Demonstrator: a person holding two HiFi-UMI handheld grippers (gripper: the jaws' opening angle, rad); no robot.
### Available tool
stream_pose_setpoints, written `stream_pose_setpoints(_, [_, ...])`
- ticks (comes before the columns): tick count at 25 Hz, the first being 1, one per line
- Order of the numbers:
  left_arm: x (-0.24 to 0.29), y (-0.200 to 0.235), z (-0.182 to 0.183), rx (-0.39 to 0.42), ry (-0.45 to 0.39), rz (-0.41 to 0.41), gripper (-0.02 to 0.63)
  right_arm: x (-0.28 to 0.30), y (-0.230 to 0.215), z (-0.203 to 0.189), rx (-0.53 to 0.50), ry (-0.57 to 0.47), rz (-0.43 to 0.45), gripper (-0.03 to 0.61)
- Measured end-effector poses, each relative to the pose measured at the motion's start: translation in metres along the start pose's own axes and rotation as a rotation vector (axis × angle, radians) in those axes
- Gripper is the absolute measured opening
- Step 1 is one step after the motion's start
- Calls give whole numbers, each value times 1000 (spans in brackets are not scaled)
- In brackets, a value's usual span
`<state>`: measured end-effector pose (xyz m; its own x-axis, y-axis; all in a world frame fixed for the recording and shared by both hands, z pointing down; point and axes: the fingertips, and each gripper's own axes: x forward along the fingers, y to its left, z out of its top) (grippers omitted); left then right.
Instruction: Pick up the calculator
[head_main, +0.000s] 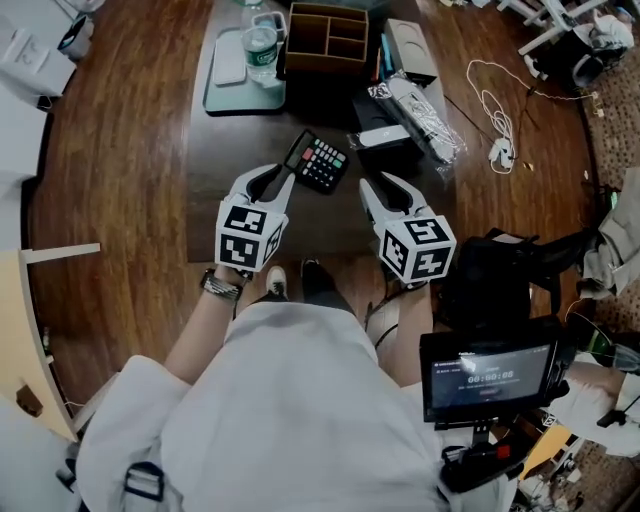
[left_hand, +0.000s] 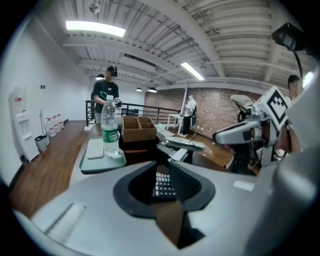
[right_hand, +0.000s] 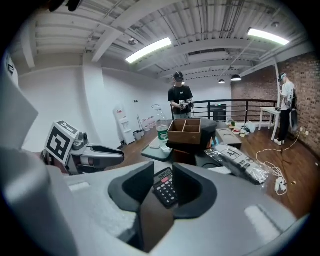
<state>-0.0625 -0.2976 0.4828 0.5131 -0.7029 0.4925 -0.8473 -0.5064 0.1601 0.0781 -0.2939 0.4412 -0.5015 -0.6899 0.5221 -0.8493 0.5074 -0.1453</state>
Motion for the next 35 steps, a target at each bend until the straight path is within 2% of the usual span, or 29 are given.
stream_pose_setpoints(9, [53, 19, -43, -57, 129, 42, 94, 48, -34, -45, 38, 155, 32, 106])
stream_pose_setpoints(12, [66, 25, -60, -72, 169, 61, 94, 66, -43, -60, 21, 211, 40, 104])
stream_pose_setpoints(17, [82, 32, -79, -45, 234, 105, 94, 97, -42, -89, 65, 286, 101, 106])
stream_pose_setpoints(23, [95, 48, -98, -98, 267, 137, 94, 122, -47, -107, 132, 329, 126, 106])
stream_pose_setpoints(27, [103, 54, -106, -127, 281, 145, 95, 134, -59, -114, 150, 355, 112, 106])
stream_pose_setpoints(30, [116, 58, -110, -123, 278, 128, 141, 142, -68, -120, 170, 374, 106, 106])
stream_pose_setpoints(32, [123, 61, -116, -132, 290, 119, 146, 146, -71, -126, 183, 385, 115, 106])
stream_pose_setpoints(35, [130, 64, -123, -201, 289, 103, 146, 152, -70, -131, 197, 397, 129, 106])
